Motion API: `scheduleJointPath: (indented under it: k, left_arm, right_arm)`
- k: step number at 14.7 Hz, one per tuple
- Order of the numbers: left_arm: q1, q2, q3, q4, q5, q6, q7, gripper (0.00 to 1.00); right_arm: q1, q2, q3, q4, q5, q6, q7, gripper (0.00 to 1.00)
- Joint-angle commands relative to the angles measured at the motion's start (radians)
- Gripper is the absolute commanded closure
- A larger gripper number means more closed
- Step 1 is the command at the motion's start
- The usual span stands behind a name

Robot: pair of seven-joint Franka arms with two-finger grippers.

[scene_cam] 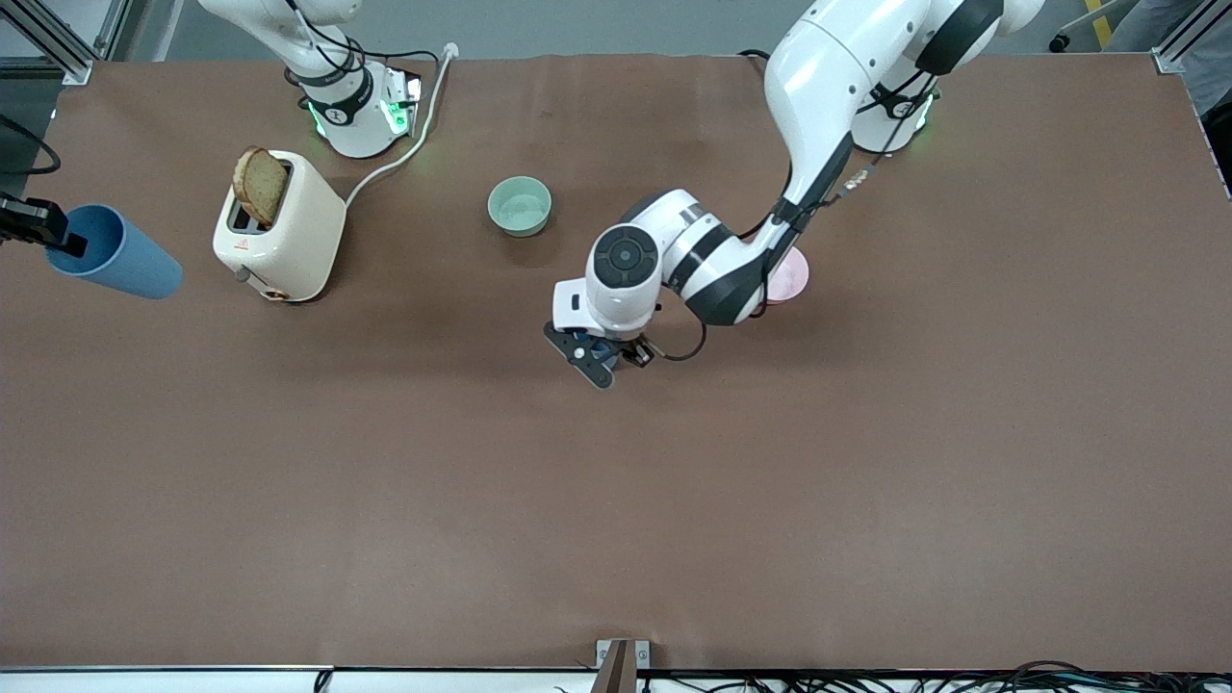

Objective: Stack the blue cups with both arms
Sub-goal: 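Carry the cup to mid-table with the left gripper while the right gripper lifts its cup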

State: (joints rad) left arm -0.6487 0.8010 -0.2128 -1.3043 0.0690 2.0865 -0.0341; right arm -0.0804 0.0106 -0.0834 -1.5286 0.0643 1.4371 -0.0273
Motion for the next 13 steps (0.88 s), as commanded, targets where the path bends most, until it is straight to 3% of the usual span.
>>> scheduleJointPath:
  k: [1, 2, 3, 4, 5, 8, 11, 13]
  left_arm:
    - [0.006, 0.026, 0.007, 0.026, 0.015, -0.005, 0.016, 0.96]
    - [0.006, 0.033, 0.007, 0.026, 0.015, -0.005, 0.010, 0.90]
    - [0.006, 0.030, 0.007, 0.026, 0.015, -0.005, 0.000, 0.57]
    - [0.009, 0.017, 0.007, 0.026, 0.015, -0.005, -0.001, 0.08]
    - [0.017, -0.009, 0.007, 0.026, 0.015, -0.025, -0.001, 0.00]
    - [0.035, -0.149, 0.009, 0.030, 0.006, -0.207, -0.001, 0.00]
    - [0.171, -0.267, 0.010, 0.030, 0.011, -0.295, -0.001, 0.00]
    - [0.253, -0.334, 0.018, 0.019, 0.021, -0.345, -0.007, 0.00]
  right_arm:
    - [0.004, -0.008, 0.001, 0.007, 0.000, -0.033, 0.023, 0.99]
    - [0.004, -0.008, 0.001, 0.007, 0.000, -0.034, 0.023, 0.99]
    - [0.004, -0.008, 0.001, 0.007, 0.000, -0.034, 0.024, 0.99]
    - [0.004, -0.008, 0.001, 0.007, 0.000, -0.034, 0.024, 0.99]
    - [0.004, -0.008, 0.001, 0.007, 0.000, -0.034, 0.024, 0.99]
    - [0.005, -0.008, 0.008, 0.004, 0.002, -0.035, 0.026, 0.99]
    - [0.005, -0.008, 0.053, -0.001, 0.008, -0.034, 0.064, 1.00]
    - [0.004, -0.008, 0.126, -0.008, 0.014, -0.023, 0.137, 1.00]
